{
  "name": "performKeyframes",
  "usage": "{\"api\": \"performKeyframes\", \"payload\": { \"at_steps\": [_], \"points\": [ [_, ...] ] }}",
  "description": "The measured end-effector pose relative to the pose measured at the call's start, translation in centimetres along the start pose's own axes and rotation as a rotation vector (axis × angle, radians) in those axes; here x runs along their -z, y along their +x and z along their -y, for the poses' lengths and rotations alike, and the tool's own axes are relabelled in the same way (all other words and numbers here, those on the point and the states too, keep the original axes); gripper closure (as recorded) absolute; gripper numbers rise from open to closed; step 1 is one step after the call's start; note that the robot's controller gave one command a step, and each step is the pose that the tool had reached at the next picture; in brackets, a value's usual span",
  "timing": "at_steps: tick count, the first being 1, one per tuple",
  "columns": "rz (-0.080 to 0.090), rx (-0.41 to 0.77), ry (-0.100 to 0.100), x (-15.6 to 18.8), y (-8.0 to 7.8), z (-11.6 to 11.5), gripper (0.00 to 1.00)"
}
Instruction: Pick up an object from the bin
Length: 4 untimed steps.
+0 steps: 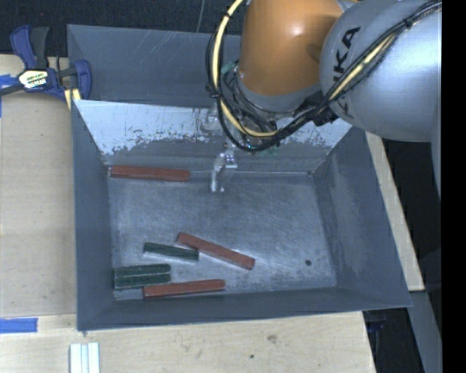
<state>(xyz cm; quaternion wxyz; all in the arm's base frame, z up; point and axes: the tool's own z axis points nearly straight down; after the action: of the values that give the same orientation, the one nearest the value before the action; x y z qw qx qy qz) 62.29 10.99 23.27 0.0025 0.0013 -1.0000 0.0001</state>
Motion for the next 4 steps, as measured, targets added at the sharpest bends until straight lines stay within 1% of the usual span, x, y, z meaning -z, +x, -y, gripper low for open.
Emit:
{"api": "performKeyframes", "payload": {
  "at_steps": [1, 2, 3, 4],
  "points": [
    [0.009, -0.002, -0.001, 0.5, -0.2, 0.0, 0.0],
    [0.013, 0.009, -0.002, -5.6, 1.0, -0.4, 0.0],
    [0.022, 0.179, -0.002, -15.4, 2.9, -1.7, 1.0],
    [0.013, 0.178, -0.001, -15.7, 3.2, -1.7, 0.0]
  ]
}}
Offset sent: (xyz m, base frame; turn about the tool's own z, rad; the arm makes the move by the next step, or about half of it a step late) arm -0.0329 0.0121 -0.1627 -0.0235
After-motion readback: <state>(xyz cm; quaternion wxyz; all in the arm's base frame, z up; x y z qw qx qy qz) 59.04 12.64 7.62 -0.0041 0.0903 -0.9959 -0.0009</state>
